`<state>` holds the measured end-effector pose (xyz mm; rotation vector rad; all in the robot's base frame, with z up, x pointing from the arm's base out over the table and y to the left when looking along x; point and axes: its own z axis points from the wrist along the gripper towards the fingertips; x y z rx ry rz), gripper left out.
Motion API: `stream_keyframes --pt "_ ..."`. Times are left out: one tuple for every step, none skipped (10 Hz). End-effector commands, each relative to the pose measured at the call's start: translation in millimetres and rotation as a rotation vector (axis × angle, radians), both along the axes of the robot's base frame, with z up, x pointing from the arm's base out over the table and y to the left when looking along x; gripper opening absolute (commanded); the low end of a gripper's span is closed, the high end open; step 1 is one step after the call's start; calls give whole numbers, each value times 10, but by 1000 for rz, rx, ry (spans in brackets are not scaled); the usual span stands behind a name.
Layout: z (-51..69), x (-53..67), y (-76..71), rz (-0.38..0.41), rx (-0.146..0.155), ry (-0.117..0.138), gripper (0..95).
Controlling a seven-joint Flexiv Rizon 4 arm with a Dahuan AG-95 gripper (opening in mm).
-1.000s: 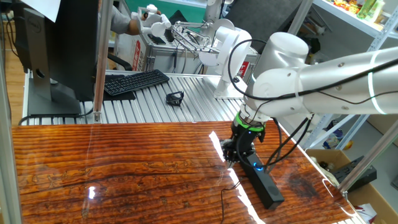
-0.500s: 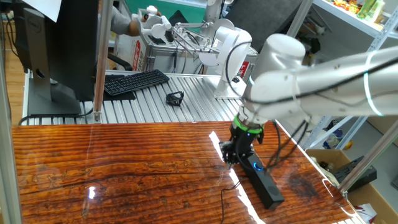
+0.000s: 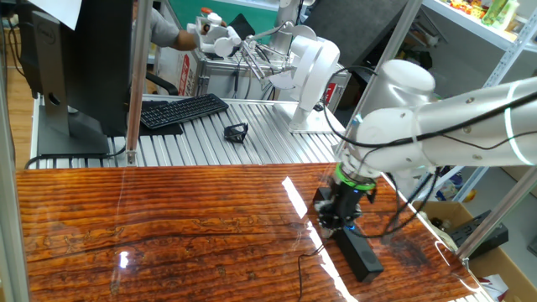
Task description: Turn the knob to decrease the volume of the speaker
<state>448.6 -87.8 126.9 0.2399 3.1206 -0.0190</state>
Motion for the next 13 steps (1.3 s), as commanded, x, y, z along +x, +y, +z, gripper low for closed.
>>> stream_keyframes --pt "-28 -128 -174 23 -2 -4 0" --pt "-36 -169 -267 42 -2 -4 0" --pt "-42 -209 -377 64 -2 -5 0" --pt "-51 -236 -472 81 3 -5 0" --pt "-64 -259 -572 94 11 -8 0" --pt "-79 -281 -681 116 12 -12 0" --pt "-85 -287 -723 124 12 -13 0" --pt "-114 -301 -832 140 13 -18 0" --pt "-129 -311 -885 154 12 -25 0" --pt "-141 -321 -938 168 11 -29 0" --pt "-154 -334 -993 181 12 -33 0" --pt "-166 -344 -1041 192 13 -35 0" --pt "-168 -343 -1072 200 12 -38 0"
